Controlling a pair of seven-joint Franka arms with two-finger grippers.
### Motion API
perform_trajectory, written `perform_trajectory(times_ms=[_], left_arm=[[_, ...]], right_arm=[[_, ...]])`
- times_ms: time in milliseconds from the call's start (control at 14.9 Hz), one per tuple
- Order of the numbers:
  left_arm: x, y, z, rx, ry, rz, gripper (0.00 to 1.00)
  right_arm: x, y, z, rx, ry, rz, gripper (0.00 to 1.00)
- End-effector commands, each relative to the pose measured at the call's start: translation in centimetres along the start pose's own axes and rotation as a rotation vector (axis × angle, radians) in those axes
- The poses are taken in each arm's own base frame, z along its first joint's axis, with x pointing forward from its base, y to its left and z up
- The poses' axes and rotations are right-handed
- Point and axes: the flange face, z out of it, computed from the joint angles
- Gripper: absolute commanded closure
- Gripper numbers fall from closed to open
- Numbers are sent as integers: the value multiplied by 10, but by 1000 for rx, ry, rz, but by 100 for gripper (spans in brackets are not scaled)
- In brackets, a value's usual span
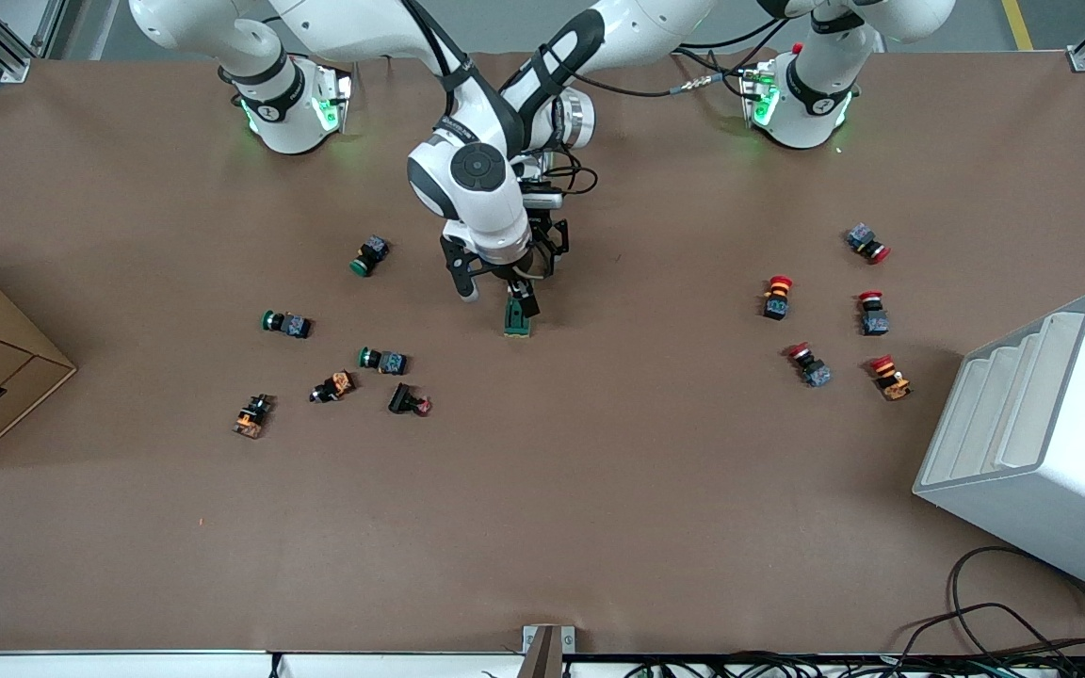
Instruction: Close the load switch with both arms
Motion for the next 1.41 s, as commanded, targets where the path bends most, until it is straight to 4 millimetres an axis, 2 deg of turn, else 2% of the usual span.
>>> perform_trajectory(times_ms=[0,202,403,672,1076,1345], left_arm=[[-42,-19,7,39,-90,6,2],[-51,-19,6,19,-66,-13,2],[-62,-26,16,22,-32,-11,2],[-67,-24,13,18,-34,-7,2],[-70,-25,15,22,-36,-9,2],[-70,-25,15,19,-36,-8,2]], right_arm=[[-10,18,38,13,5,-21,0],[-9,17,49,21,7,-28,0],[-12,13,65,18,12,-36,0],[-15,4,69,25,10,-36,0],[-7,-25,52,65,-4,-15,0],[5,-48,37,72,-1,-13,0]])
